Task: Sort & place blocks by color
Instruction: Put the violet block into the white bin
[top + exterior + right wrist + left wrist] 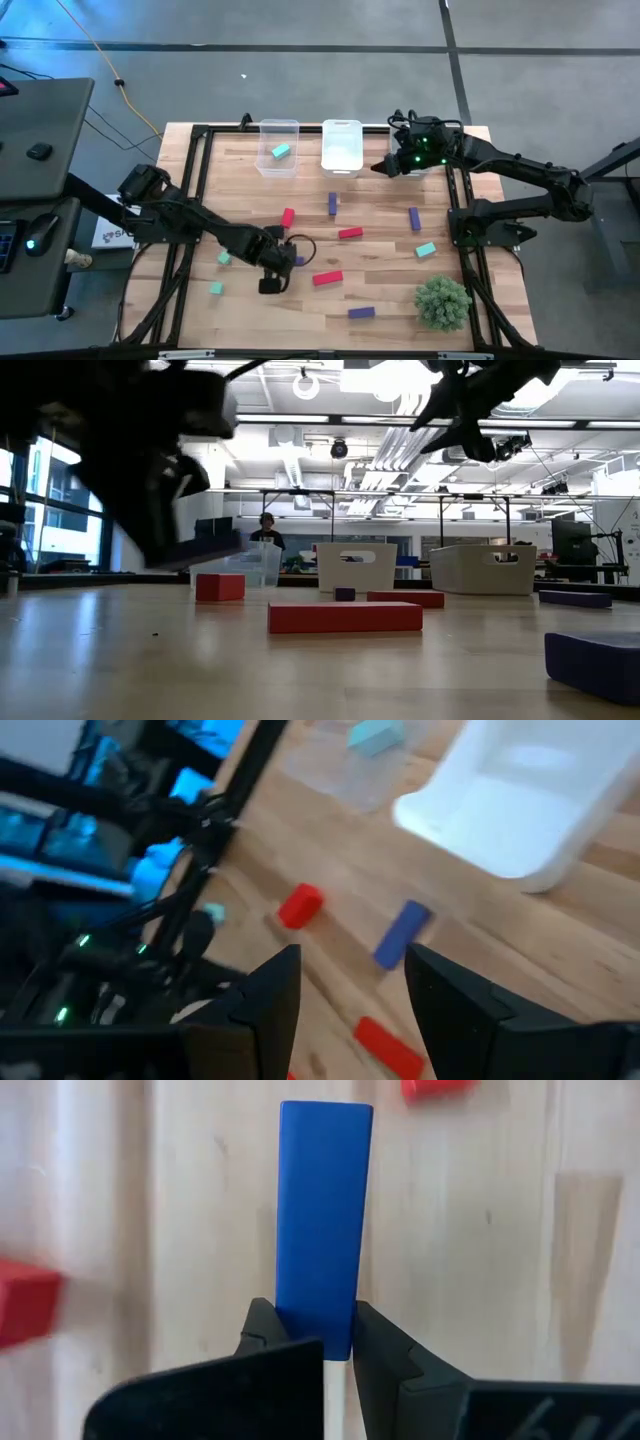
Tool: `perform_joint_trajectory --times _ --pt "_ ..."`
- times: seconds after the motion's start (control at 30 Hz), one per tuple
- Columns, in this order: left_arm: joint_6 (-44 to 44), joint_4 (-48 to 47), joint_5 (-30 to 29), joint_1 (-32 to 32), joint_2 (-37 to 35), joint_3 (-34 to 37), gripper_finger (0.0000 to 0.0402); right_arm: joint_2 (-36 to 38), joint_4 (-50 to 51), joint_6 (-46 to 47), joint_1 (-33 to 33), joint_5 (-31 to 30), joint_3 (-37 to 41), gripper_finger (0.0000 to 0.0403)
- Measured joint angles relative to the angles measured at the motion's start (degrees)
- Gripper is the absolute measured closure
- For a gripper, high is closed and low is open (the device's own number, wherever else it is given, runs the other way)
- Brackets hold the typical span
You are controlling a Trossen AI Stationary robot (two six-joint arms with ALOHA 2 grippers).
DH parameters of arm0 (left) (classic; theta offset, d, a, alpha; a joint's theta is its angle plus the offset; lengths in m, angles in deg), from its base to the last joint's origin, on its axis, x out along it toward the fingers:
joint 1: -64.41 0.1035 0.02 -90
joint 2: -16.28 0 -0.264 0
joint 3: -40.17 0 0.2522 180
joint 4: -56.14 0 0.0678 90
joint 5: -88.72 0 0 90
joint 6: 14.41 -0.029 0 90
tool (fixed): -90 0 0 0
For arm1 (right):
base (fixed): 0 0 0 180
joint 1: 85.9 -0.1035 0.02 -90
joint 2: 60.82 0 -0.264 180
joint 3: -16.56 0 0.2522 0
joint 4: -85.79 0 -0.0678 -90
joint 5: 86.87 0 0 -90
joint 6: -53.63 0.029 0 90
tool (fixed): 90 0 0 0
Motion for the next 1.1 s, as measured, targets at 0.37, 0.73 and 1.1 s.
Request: perform_joint_trajectory --times 0.37,0.73,1.1 --pt "-3.5 -0.56 -3.64 4.73 -3.37 -4.15 0.0401 0.0 -1.99 0.06 -0.11 0.58 0.0 0.0233" --pt "-12.67 -0.35 -6.83 10.17 -3.41 -11.02 0.0401 -0.02 -2.19 11.07 -3.72 -0.03 0.0 0.0233" --pt "-26.01 -0.32 -7.86 13.45 -3.41 -13.44 0.0401 -0.04 -2.49 17.86 -11.59 -5.04 0.0 0.0233"
